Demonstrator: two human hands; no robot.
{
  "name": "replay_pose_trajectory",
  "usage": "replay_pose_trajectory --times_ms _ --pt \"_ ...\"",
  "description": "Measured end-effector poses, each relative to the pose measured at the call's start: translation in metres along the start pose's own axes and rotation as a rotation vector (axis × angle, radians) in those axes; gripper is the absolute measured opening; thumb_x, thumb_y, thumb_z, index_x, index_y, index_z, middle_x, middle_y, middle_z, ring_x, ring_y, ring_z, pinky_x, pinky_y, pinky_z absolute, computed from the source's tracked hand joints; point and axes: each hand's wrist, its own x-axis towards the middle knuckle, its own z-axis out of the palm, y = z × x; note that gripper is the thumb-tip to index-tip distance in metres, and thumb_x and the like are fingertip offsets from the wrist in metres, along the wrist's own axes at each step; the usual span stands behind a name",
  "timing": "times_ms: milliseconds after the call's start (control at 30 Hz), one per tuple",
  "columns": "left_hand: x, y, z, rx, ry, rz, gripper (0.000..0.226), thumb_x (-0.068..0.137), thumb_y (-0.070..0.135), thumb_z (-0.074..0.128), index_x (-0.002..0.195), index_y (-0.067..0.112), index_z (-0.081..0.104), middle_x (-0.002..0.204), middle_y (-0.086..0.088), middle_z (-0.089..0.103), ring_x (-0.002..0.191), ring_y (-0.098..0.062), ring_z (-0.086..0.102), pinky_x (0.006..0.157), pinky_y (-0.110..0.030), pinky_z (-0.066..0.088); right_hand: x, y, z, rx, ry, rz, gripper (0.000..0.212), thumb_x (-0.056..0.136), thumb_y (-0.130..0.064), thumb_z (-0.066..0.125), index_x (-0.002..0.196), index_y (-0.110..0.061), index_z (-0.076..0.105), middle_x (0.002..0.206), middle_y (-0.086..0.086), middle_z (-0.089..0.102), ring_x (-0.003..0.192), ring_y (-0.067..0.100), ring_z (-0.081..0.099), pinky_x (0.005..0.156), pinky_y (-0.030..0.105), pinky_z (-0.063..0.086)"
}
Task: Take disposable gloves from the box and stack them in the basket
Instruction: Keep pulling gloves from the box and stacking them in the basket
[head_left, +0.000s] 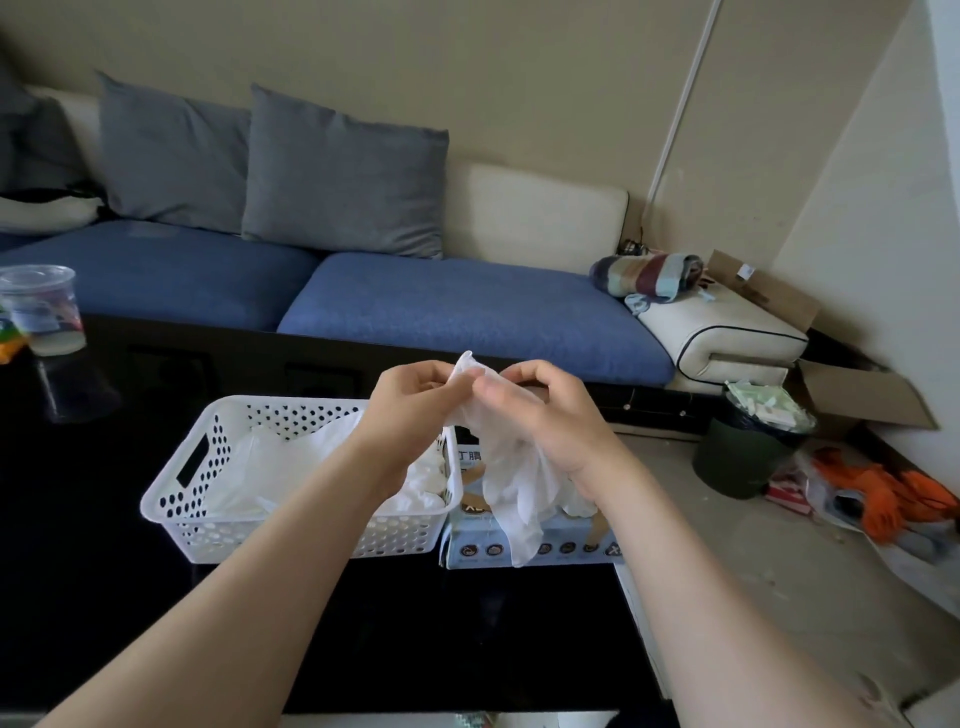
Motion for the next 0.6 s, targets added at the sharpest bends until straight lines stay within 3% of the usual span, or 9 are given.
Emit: replay_pose_trajectory --times_ms 100,167,233,267,367,467,533,600 --pt "-0.004 0.005 -0.007 0.022 -0.008 0.076 0.029 0.095 0.034 0.077 0.095 0.005 0.076 0.088 -0.012 0.078 0.083 -0.025 0.076 0.083 -0.041 0.064 -0.007 -0.006 0.008 -0.135 -0.058 -0.047 0.055 0.071 -0.054 0.095 0.111 -0.029 0.067 0.107 -0.014 0.068 0.099 0.005 0.070 0.081 0.026 0.058" --pt "-0.006 0.007 -0.009 0.040 -0.021 0.126 0.030 0.093 0.037 0.079 0.092 0.007 0.078 0.084 -0.014 0.077 0.076 -0.025 0.073 0.075 -0.039 0.062 -0.005 -0.009 0.013 -0.155 -0.053 -0.078 0.038 0.078 -0.041 0.093 0.105 -0.027 0.070 0.094 -0.021 0.067 0.090 0.000 0.070 0.082 0.026 0.060" --pt "-0.007 0.009 -0.010 0.099 0.014 0.186 0.030 0.093 0.038 0.078 0.086 0.009 0.078 0.071 -0.008 0.071 0.062 -0.015 0.062 0.058 -0.027 0.052 -0.002 -0.011 0.015 -0.157 -0.054 -0.100 0.012 0.088 -0.025 0.077 0.085 -0.019 0.068 0.071 -0.021 0.062 0.073 0.002 0.063 0.074 0.032 0.053" --pt "-0.007 0.009 -0.011 0.121 0.049 0.205 0.031 0.093 0.037 0.078 0.084 0.008 0.078 0.066 -0.004 0.067 0.057 -0.012 0.056 0.053 -0.023 0.046 -0.002 -0.013 0.015 -0.134 -0.059 -0.111 0.016 0.086 -0.021 0.069 0.074 -0.017 0.060 0.062 -0.015 0.054 0.066 0.008 0.055 0.068 0.036 0.046" --pt "-0.006 0.011 -0.016 0.125 0.127 0.203 0.033 0.097 0.037 0.074 0.084 0.006 0.076 0.064 0.001 0.064 0.052 -0.008 0.052 0.047 -0.018 0.040 -0.002 -0.019 0.015 -0.014 -0.054 -0.130 0.016 0.074 -0.017 0.054 0.066 -0.010 0.042 0.068 0.003 0.038 0.067 0.018 0.036 0.065 0.036 0.028" --pt "-0.004 0.012 -0.019 0.122 0.152 0.171 0.040 0.104 0.039 0.063 0.089 0.003 0.073 0.071 -0.005 0.060 0.061 -0.015 0.052 0.050 -0.030 0.044 -0.003 -0.019 0.012 -0.015 -0.059 -0.059 0.022 0.079 -0.009 0.052 0.065 -0.006 0.036 0.084 0.007 0.037 0.083 0.021 0.035 0.075 0.039 0.025" --pt "-0.004 0.011 -0.020 0.139 0.174 0.154 0.042 0.106 0.039 0.058 0.086 0.003 0.070 0.069 -0.002 0.055 0.062 -0.015 0.049 0.054 -0.034 0.042 -0.004 -0.013 0.011 0.036 -0.151 0.062 0.025 0.078 -0.009 0.053 0.058 -0.017 0.040 0.088 0.009 0.043 0.087 0.024 0.042 0.079 0.040 0.030" --pt "-0.004 0.012 -0.022 0.164 0.203 0.135 0.045 0.107 0.041 0.056 0.081 0.006 0.065 0.065 0.006 0.052 0.061 -0.011 0.046 0.059 -0.032 0.041 -0.006 -0.012 0.012 0.052 -0.268 0.177 0.005 0.068 -0.016 0.056 0.063 -0.016 0.054 0.082 0.012 0.056 0.084 0.030 0.055 0.080 0.042 0.039"
